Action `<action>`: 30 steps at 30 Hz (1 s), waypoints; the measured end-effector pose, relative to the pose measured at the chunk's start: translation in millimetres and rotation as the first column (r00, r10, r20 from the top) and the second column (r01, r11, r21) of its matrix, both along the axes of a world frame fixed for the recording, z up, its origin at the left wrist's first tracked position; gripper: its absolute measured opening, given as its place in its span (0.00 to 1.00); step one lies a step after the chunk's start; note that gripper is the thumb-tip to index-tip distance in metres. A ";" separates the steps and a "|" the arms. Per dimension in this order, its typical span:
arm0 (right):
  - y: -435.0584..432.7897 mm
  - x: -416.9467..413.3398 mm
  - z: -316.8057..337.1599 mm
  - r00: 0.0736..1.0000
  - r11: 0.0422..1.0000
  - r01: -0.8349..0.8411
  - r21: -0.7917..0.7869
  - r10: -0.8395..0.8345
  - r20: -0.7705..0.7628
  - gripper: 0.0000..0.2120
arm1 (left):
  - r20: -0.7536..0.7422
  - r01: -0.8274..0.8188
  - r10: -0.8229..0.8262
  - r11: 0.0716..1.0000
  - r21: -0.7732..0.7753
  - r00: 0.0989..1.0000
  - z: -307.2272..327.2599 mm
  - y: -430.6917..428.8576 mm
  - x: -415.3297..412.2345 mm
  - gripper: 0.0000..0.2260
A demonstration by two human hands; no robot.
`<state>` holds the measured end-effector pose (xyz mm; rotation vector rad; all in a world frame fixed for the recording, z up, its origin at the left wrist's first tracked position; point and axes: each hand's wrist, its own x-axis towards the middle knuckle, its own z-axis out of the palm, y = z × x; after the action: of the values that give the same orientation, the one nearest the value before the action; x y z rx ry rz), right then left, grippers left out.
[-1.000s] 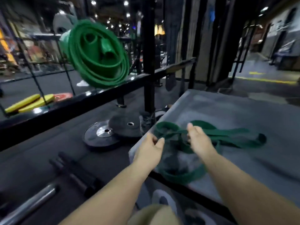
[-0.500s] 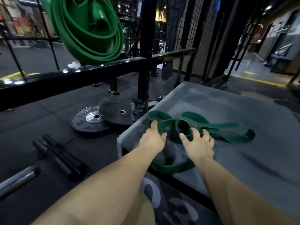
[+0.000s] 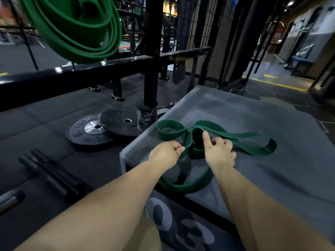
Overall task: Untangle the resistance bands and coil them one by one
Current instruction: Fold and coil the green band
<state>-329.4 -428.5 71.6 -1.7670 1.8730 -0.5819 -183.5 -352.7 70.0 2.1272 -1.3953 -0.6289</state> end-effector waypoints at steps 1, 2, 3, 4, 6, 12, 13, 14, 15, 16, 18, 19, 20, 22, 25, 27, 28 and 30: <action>-2.1 -0.2 2.1 1.000 1.000 0.009 -0.017 -0.009 -0.026 0.36 | -0.034 0.003 -0.004 1.000 -0.022 0.999 -0.8 0.6 -0.4 0.13; -3.5 0.3 4.8 0.998 0.998 0.021 -0.057 -0.024 -0.056 0.36 | -0.066 0.005 -0.008 0.999 -0.045 0.998 -1.5 1.1 -1.3 0.13; -3.6 1.2 7.7 0.997 0.994 0.034 -0.109 -0.042 -0.071 0.36 | -0.086 0.011 -0.016 0.998 -0.069 0.996 -2.5 1.6 -2.8 0.13; -3.8 2.8 10.5 0.996 0.988 0.039 -0.150 -0.051 -0.080 0.36 | -0.088 0.018 -0.026 0.996 -0.090 0.996 -2.9 2.2 -4.8 0.13; -4.2 6.7 16.5 0.994 0.991 -0.018 -0.133 0.003 -0.110 0.34 | -0.045 0.054 -0.059 0.991 -0.122 0.997 -1.9 3.2 -9.5 0.12; -2.9 16.0 23.5 0.968 0.971 -0.241 0.006 0.240 0.078 0.13 | -0.017 0.172 -0.176 0.975 -0.145 0.984 3.8 13.5 -19.4 0.11; -2.7 13.4 23.2 0.964 0.972 -0.235 -0.002 0.234 0.124 0.11 | -0.036 0.182 -0.189 0.972 -0.151 0.981 2.7 13.7 -18.0 0.10; -2.9 9.5 22.2 0.946 0.973 -0.228 -0.016 0.226 0.232 0.11 | -0.067 0.185 -0.197 0.970 -0.160 0.978 4.9 14.5 -16.3 0.10; -0.9 3.8 22.4 0.893 0.975 -0.223 -0.019 0.212 0.396 0.09 | -0.093 0.182 -0.200 0.968 -0.175 0.975 8.2 14.9 -13.8 0.11; 2.8 -2.3 24.5 0.795 0.975 -0.222 0.000 0.181 0.580 0.07 | -0.116 0.163 -0.187 0.968 -0.193 0.975 14.3 15.1 -11.7 0.13; 14.9 -13.9 33.2 0.516 0.967 -0.246 0.067 0.072 0.854 0.05 | -0.162 0.112 -0.157 0.959 -0.260 0.974 26.6 10.0 -9.2 0.14; 22.7 -20.1 37.2 0.393 0.959 -0.273 0.082 0.034 0.919 0.05 | -0.188 0.092 -0.154 0.950 -0.300 0.970 32.6 6.3 -9.7 0.13; 31.3 -27.1 40.9 0.305 0.952 -0.293 0.087 0.007 0.952 0.06 | -0.215 0.079 -0.154 0.943 -0.323 0.964 38.9 3.5 -13.5 0.11; 51.3 -43.9 48.6 0.194 0.935 -0.339 0.104 -0.038 0.980 0.08 | -0.301 0.107 -0.223 0.927 -0.360 0.927 47.0 -3.5 -25.6 0.06; 78.7 -73.7 55.0 0.091 0.898 -0.436 0.052 -0.013 0.996 0.08 | -0.359 0.283 -0.419 0.883 -0.374 0.834 53.2 -10.0 -48.7 0.10; 94.7 -97.3 56.9 -0.003 0.890 -0.457 -0.006 0.005 1.000 0.07 | -0.321 0.459 -0.563 0.818 -0.345 0.762 51.1 -13.3 -64.5 0.18; 99.9 -109.8 55.3 -0.035 0.881 -0.472 -0.023 0.007 0.999 0.09 | -0.277 0.553 -0.631 0.772 -0.313 0.725 49.1 -14.2 -73.7 0.22; 112.4 -132.7 53.8 -0.134 0.817 -0.571 -0.081 0.004 0.991 0.09 | -0.090 0.699 -0.725 0.684 -0.209 0.683 40.8 -13.7 -95.4 0.26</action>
<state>-462.1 -316.0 125.4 -0.7697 0.3122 -0.8637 -278.9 -366.4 110.8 1.2987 -2.1042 -0.9162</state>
